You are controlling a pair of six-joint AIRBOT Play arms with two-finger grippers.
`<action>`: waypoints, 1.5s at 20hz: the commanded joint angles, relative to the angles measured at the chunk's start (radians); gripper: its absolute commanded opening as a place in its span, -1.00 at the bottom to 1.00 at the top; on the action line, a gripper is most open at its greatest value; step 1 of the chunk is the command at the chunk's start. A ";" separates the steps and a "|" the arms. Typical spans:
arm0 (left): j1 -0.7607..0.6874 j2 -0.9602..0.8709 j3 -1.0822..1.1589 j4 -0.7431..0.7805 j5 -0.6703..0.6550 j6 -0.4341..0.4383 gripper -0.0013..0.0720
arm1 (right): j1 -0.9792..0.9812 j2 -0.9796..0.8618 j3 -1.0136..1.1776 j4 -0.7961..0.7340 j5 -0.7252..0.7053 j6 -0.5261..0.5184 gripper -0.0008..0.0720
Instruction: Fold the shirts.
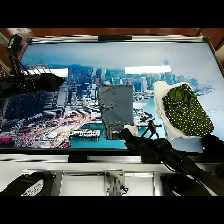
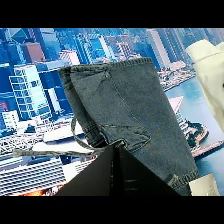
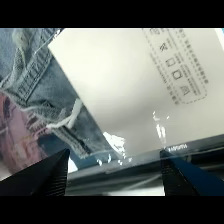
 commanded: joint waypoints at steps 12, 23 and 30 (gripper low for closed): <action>0.001 0.000 0.000 0.000 0.002 -0.001 -0.83 | 0.029 -0.188 0.026 -0.262 0.192 0.346 -0.01; 0.001 0.000 0.000 0.000 0.002 0.000 -0.83 | -0.098 0.067 0.167 -0.570 -0.211 0.250 -0.73; 0.001 0.000 0.000 0.000 0.002 0.000 -0.83 | -0.387 0.153 0.457 -0.490 -0.229 -0.179 -0.73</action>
